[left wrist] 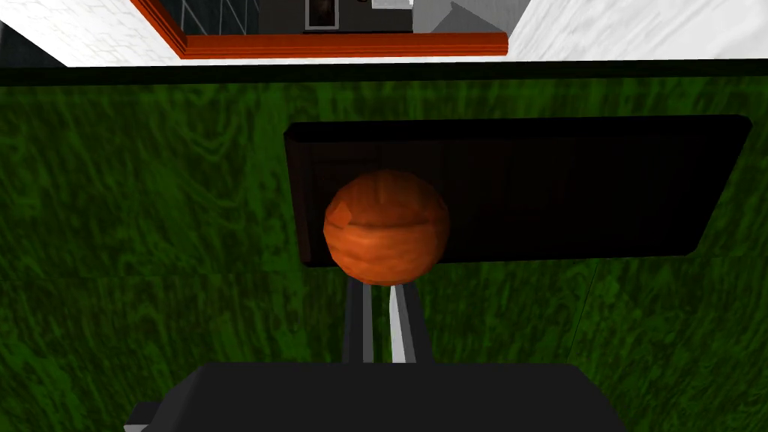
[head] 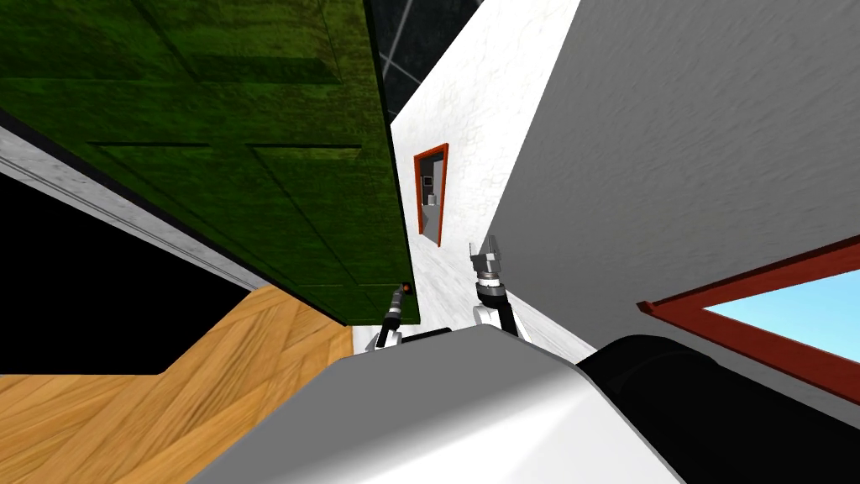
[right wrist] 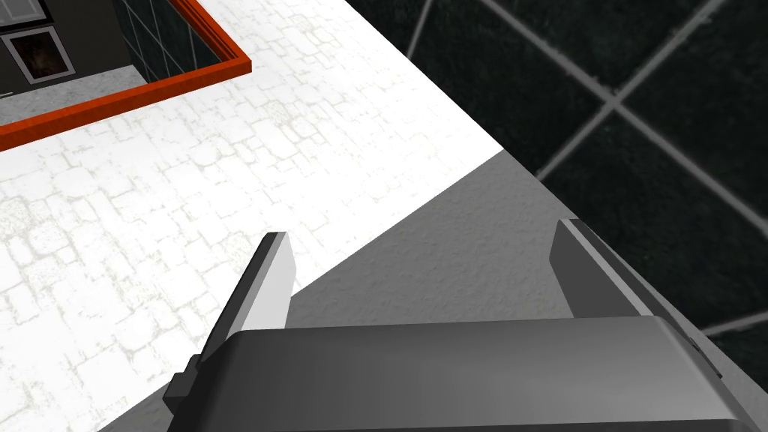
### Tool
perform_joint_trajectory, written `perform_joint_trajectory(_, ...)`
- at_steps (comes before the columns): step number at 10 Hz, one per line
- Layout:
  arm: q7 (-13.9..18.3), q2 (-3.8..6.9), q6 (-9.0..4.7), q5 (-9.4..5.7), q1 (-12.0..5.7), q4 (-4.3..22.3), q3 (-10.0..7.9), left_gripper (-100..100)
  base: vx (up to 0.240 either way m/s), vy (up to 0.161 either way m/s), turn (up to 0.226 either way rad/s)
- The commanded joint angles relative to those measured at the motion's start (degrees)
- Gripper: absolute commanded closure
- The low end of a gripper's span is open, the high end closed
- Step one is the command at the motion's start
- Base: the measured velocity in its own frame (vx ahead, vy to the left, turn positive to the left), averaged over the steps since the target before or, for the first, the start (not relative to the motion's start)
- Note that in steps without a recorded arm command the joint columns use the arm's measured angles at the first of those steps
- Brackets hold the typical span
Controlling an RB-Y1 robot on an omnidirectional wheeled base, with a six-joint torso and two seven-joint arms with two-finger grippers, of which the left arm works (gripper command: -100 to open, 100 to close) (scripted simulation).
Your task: Push the door open
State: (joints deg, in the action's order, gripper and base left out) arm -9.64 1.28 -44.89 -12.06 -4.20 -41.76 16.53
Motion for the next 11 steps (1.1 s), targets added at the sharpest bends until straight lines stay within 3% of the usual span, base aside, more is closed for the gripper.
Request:
perform_joint_trajectory(1,-0.3,0.20,0.33,-0.44,-0.03,-0.2,-1.20,100,0.182,-0.155,0.100)
perform_joint_trajectory(2,0.0,1.09,0.33,-0.38,0.00,-0.2,-0.49,-100,-0.075,-0.085,0.060)
perform_joint_trajectory(5,0.2,1.06,0.55,-0.50,0.18,-0.6,-0.16,-100,-0.221,0.022,0.009)
perform_joint_trajectory(7,0.4,-0.21,0.77,-0.62,0.35,-1.0,0.17,-100,-0.236,0.020,0.031)
perform_joint_trajectory(8,0.5,-1.61,0.89,-0.69,0.45,-1.3,0.35,-100,-0.295,-0.001,0.019)
perform_joint_trajectory(9,0.3,-1.18,0.49,-0.66,0.04,-0.4,0.17,-100,-0.139,-0.006,0.000)
perform_joint_trajectory(10,0.2,0.12,0.29,-0.75,-0.09,-0.2,-0.05,-100,0.135,-0.020,-0.046)
perform_joint_trajectory(11,0.2,0.30,0.25,-0.77,-0.12,-0.2,-0.10,-100,0.212,-0.047,-0.022)
